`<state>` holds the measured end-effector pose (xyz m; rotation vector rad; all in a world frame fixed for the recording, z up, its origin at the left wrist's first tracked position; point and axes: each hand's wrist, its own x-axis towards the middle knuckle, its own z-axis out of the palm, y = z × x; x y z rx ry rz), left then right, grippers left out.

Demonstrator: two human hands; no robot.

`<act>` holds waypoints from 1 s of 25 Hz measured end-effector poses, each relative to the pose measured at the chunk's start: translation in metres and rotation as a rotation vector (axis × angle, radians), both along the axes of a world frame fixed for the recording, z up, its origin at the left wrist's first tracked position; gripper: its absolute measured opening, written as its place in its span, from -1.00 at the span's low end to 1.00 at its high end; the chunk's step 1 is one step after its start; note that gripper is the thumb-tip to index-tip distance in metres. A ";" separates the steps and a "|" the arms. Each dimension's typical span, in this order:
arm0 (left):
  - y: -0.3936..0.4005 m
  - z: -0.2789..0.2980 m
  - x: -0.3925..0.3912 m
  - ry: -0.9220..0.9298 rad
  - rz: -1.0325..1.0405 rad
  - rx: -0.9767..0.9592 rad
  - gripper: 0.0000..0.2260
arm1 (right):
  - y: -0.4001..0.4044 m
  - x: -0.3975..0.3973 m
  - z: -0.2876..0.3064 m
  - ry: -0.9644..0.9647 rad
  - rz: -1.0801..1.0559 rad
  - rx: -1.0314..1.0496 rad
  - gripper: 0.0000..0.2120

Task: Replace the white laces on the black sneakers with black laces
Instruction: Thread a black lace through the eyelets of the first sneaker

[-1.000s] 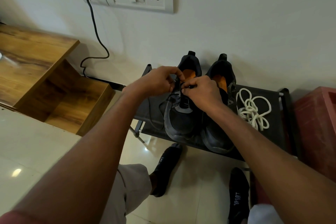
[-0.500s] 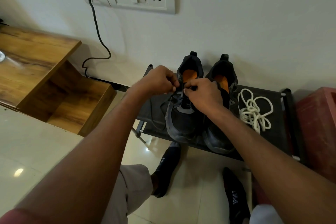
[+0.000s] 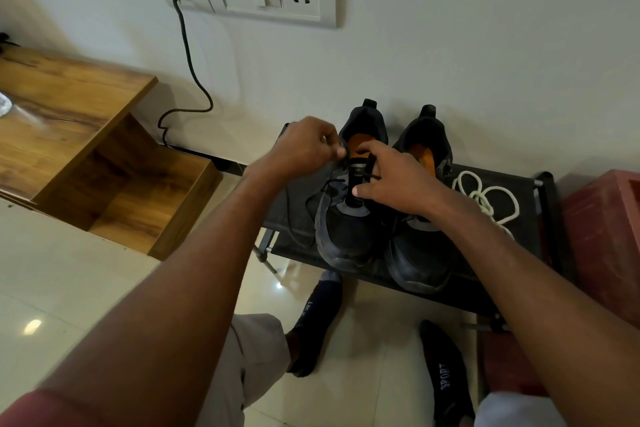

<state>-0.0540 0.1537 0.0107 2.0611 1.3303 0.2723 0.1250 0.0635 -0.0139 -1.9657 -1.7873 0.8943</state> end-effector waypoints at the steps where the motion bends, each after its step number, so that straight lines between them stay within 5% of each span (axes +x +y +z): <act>1: -0.001 0.008 0.000 -0.101 0.029 -0.009 -0.86 | -0.002 0.000 -0.001 -0.021 0.026 0.010 -0.27; 5: -0.018 0.060 0.006 -0.998 0.026 -0.224 -0.85 | -0.008 0.000 -0.002 -0.145 0.024 0.125 -0.30; 7: -0.024 0.078 0.012 -1.183 -0.012 -0.159 -0.84 | -0.008 -0.007 -0.001 -0.192 -0.026 0.303 -0.41; 10: -0.027 0.076 0.016 -1.075 0.031 0.003 -0.89 | -0.003 -0.025 0.002 -0.182 -0.055 0.476 -0.69; 13: -0.015 0.052 -0.004 -0.591 0.050 0.122 -0.90 | 0.002 -0.030 0.014 0.079 -0.240 0.517 -0.83; 15: -0.012 0.038 -0.018 -0.243 -0.097 -0.022 -0.80 | 0.005 -0.026 0.033 0.293 -0.362 0.632 -0.90; 17: -0.015 0.028 -0.018 -0.138 -0.173 -0.140 -0.79 | 0.006 -0.027 0.049 0.358 -0.368 0.727 -0.93; 20: -0.014 0.030 -0.004 -0.267 -0.114 -0.006 -0.83 | 0.004 -0.032 0.055 0.374 -0.285 0.756 -0.88; 23: -0.014 0.048 0.004 -0.691 -0.004 0.066 -0.78 | 0.006 -0.024 0.038 0.409 -0.260 0.575 -0.69; 25: -0.018 0.060 0.007 -0.926 0.002 0.075 -0.78 | 0.006 -0.020 0.024 0.168 -0.155 0.406 -0.75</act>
